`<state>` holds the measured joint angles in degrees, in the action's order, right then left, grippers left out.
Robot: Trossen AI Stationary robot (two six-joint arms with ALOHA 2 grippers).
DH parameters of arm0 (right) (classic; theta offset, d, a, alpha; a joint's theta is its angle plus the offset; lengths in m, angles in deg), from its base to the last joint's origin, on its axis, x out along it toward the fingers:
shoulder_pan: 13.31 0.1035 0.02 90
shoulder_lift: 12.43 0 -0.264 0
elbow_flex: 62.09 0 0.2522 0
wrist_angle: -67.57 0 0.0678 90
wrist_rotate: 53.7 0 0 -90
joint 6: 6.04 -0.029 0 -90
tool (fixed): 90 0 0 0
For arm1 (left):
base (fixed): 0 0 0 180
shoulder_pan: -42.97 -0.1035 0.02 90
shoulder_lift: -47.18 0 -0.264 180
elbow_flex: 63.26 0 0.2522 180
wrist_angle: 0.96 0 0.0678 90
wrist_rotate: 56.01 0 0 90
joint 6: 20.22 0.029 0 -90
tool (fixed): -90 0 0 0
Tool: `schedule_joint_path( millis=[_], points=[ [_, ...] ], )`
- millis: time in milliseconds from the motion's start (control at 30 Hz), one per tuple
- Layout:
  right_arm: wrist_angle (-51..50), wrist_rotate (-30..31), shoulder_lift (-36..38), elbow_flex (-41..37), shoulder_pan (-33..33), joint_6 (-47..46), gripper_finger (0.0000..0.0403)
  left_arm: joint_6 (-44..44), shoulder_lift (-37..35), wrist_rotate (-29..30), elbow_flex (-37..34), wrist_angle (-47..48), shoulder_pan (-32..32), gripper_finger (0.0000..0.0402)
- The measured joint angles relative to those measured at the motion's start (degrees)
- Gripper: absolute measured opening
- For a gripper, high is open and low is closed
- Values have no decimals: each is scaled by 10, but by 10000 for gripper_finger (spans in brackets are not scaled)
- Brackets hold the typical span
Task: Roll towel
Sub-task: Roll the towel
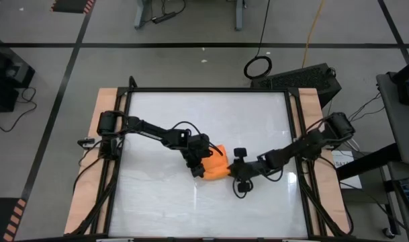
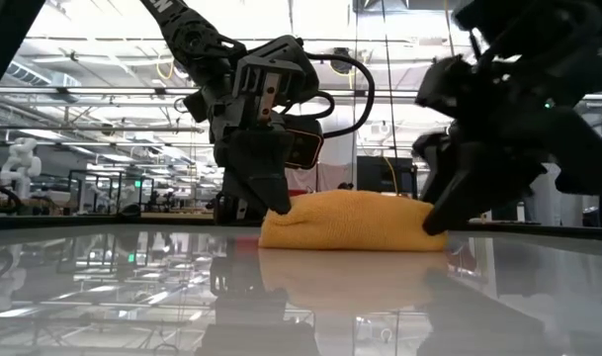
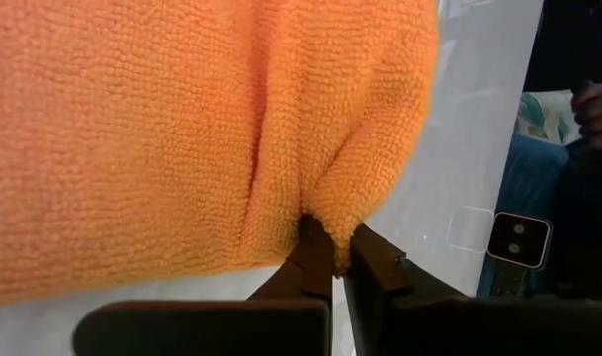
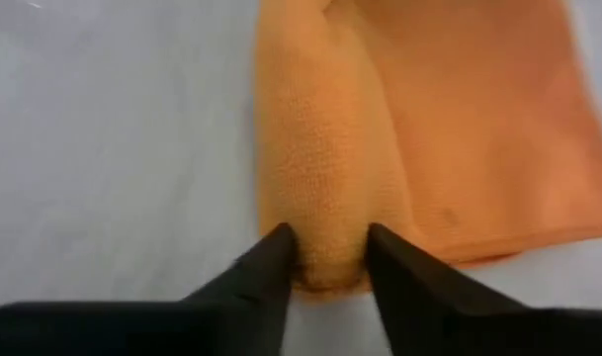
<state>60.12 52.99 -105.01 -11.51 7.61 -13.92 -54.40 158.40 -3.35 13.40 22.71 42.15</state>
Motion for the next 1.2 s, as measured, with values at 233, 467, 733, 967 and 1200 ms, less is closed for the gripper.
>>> schedule_joint_path(
  millis=[233, 467, 733, 967, 1200],
  points=[
    [6, -144, -2, 0, -49, -62, 13, 0, 0, -3, 0, 1, 0, 10],
    [7, -328, -2, 1, -97, -157, 9, -15, 0, -32, 1, -4, 0, 10],
    [9, -423, -2, 1, -133, -266, 6, -26, 0, -37, 2, -3, 8, 15],
    [6, -443, -2, 1, -155, -292, 5, 0, 0, -26, 1, -2, 23, 22],
    [-5, -462, -3, -1, -162, -311, 5, 33, 1, 13, 7, 5, 30, 112]
  ],
)
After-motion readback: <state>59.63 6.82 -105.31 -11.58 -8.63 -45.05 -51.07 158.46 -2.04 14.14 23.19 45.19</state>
